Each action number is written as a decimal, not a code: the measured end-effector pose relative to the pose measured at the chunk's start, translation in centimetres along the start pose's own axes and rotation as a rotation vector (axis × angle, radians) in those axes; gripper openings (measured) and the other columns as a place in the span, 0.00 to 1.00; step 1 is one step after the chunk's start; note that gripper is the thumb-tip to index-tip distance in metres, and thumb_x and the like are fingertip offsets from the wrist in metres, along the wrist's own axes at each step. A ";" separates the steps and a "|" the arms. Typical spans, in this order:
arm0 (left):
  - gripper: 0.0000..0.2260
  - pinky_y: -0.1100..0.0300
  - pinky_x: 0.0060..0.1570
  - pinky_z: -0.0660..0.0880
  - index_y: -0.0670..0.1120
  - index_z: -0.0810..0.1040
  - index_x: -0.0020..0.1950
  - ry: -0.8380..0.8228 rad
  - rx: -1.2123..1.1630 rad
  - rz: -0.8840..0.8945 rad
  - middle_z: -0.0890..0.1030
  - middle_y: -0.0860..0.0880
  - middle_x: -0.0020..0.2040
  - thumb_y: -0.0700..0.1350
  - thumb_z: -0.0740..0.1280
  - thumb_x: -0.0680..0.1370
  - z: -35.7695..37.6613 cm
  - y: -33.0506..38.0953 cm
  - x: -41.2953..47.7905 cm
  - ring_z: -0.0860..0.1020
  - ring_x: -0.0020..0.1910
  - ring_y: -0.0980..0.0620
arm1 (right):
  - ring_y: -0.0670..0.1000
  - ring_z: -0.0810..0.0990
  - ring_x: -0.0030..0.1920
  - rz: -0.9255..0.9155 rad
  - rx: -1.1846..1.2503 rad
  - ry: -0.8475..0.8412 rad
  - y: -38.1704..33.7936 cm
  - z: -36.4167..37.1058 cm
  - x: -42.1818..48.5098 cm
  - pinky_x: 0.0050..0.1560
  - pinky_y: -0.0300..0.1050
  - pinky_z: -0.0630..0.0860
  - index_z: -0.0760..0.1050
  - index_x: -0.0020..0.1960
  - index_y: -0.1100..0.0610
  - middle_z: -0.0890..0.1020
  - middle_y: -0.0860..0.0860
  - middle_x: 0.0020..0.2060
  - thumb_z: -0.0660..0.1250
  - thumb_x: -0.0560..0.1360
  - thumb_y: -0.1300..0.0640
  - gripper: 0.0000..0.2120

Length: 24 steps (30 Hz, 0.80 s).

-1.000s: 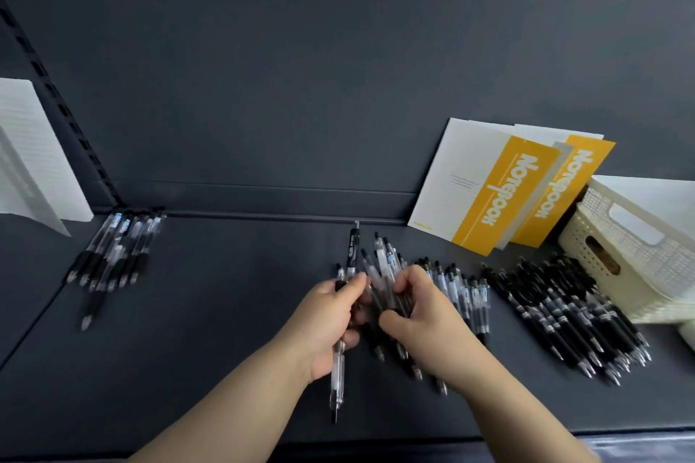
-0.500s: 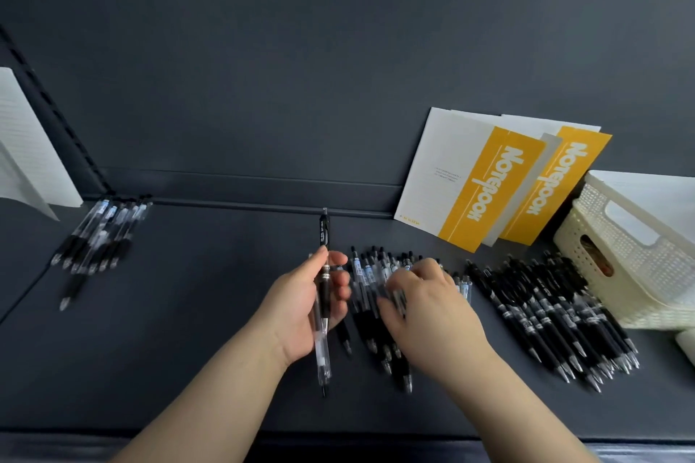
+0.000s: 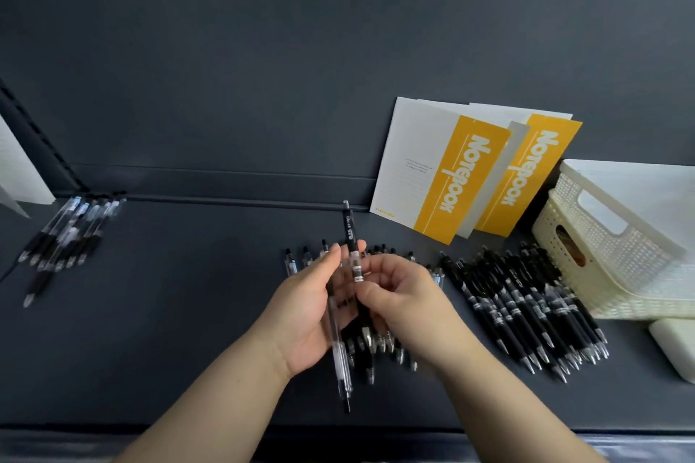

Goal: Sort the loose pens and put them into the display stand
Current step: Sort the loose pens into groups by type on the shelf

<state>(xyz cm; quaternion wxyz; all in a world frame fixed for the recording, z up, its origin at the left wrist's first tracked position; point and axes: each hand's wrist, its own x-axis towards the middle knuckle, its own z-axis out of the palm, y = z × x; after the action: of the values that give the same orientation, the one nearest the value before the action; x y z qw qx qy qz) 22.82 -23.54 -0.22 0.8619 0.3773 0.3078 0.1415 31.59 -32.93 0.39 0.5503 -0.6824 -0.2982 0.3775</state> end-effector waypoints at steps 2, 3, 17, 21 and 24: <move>0.16 0.57 0.37 0.79 0.43 0.81 0.54 0.075 -0.008 0.012 0.83 0.44 0.45 0.51 0.59 0.80 -0.4 0.1 0.5 0.81 0.40 0.50 | 0.41 0.72 0.24 0.011 -0.153 0.061 0.1 -1.5 -0.3 0.28 0.35 0.69 0.79 0.46 0.53 0.79 0.46 0.28 0.66 0.73 0.64 0.07; 0.16 0.59 0.34 0.78 0.42 0.81 0.53 0.123 0.001 0.011 0.81 0.45 0.40 0.51 0.59 0.80 -0.5 0.1 0.7 0.79 0.36 0.51 | 0.43 0.72 0.26 0.018 -0.300 0.107 0.3 -2.6 -0.4 0.30 0.37 0.70 0.79 0.47 0.53 0.79 0.47 0.29 0.67 0.73 0.62 0.06; 0.18 0.67 0.20 0.63 0.45 0.74 0.43 0.076 -0.104 -0.138 0.71 0.49 0.28 0.59 0.58 0.79 5.8 -1.6 3.9 0.65 0.22 0.55 | 0.54 0.78 0.48 0.054 -1.060 0.523 3.6 -12.9 -3.1 0.46 0.45 0.74 0.77 0.54 0.56 0.77 0.52 0.48 0.64 0.75 0.54 0.10; 0.16 0.64 0.27 0.64 0.46 0.74 0.40 0.092 -0.092 -0.048 0.70 0.50 0.31 0.54 0.57 0.80 7.2 -2.4 3.4 0.65 0.25 0.55 | 0.42 0.75 0.33 -0.151 -0.625 0.276 1.7 -10.0 -3.5 0.36 0.30 0.69 0.79 0.49 0.49 0.80 0.47 0.36 0.70 0.72 0.52 0.06; 0.16 0.58 0.35 0.66 0.46 0.70 0.36 0.095 -0.116 0.093 0.70 0.50 0.32 0.52 0.56 0.81 8.0 -2.9 2.4 0.66 0.30 0.53 | 0.41 0.74 0.30 -0.157 -0.493 0.064 1.3 -7.3 -2.9 0.35 0.33 0.70 0.77 0.52 0.46 0.82 0.46 0.38 0.72 0.71 0.53 0.11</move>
<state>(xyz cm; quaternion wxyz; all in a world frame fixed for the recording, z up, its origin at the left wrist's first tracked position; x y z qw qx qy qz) 29.78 -28.80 0.83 0.8591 0.3337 0.3217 0.2169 36.23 -39.42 0.43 0.4041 -0.7823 -0.4157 0.2279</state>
